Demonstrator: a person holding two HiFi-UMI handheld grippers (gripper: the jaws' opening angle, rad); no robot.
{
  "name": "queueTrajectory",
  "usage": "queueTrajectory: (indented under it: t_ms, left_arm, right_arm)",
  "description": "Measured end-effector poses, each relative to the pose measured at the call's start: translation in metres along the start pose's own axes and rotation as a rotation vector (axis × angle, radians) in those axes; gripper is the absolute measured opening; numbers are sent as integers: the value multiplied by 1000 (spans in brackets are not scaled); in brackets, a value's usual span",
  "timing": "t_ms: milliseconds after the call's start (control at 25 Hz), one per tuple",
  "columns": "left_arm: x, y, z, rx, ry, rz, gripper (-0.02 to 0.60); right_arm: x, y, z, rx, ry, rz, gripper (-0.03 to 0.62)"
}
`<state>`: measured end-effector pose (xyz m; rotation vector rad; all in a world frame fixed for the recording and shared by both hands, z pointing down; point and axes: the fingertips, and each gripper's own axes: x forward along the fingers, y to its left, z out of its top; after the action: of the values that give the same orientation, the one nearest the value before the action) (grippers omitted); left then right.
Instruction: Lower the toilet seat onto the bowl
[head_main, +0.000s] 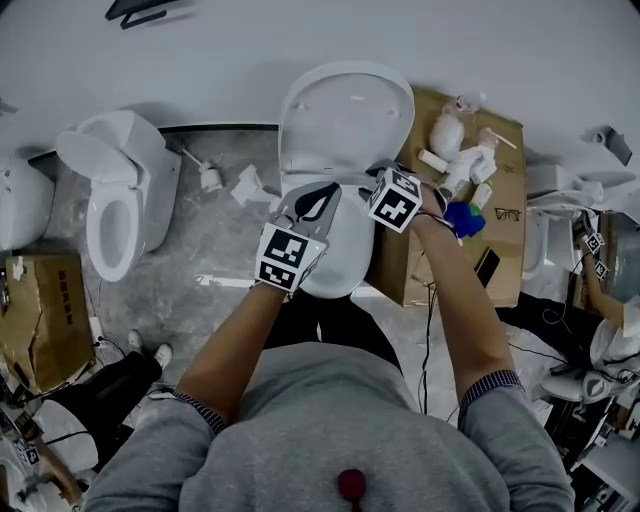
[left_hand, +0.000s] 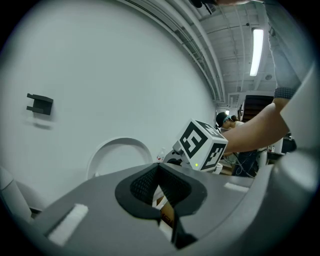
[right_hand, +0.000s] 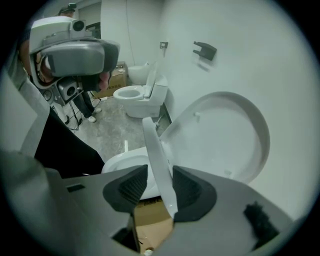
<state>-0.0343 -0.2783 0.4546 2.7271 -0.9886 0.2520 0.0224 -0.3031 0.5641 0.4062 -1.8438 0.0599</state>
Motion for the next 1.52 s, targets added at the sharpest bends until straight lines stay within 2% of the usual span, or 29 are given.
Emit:
queueTrajectory:
  t_ms: [480,1520]
  left_arm:
    - [-9,-15,-15,13,20,-47,9]
    - [-50,-56,-74,-42,70,42,9]
  right_arm:
    - [2,39,-12,14,21,25,175]
    - [24,131,-44,-34,12,144,176]
